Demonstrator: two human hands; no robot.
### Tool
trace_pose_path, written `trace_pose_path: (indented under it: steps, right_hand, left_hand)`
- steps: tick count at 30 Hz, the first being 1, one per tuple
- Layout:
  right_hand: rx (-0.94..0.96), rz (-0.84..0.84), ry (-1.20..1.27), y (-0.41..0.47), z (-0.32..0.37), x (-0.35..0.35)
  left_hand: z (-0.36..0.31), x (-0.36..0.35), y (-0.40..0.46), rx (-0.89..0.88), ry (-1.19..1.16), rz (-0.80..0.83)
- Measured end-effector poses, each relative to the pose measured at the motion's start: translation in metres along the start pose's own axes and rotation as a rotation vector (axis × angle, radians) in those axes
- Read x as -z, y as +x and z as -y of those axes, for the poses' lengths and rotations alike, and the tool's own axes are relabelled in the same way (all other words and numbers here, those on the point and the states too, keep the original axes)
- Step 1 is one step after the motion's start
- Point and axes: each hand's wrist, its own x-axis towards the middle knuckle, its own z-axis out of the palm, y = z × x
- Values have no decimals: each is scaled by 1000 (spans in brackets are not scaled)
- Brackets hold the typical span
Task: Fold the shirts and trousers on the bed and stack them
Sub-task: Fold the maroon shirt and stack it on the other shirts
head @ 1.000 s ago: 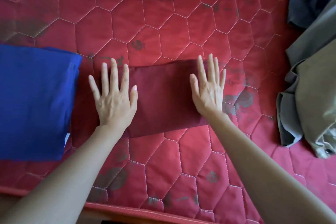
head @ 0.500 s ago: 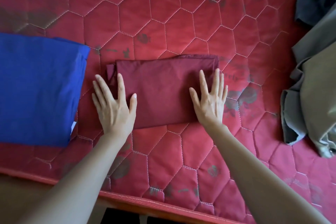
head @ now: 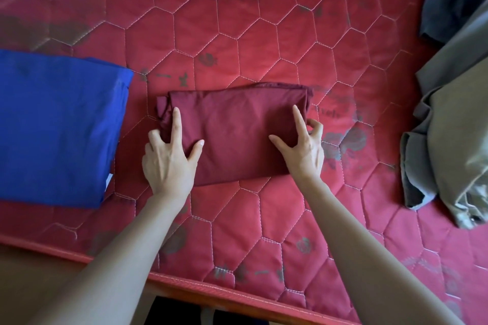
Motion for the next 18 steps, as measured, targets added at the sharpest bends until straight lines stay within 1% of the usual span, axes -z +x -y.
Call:
trace_pose_path:
  steps: [4,8,14,18]
  right_hand:
    - [-52,47,28,-3,4,2]
    - [-48,86,69,-2,7,3]
    - [26,36,39,-8,16,14]
    - [108,27,28,-20,34,32]
  left_hand:
    - [-2,3,0,25,10,39]
    - [0,5,2,-18,-44,45]
    - [1,11,2,-106,-89,-2]
    - [2,33,0,-150,-99,-15]
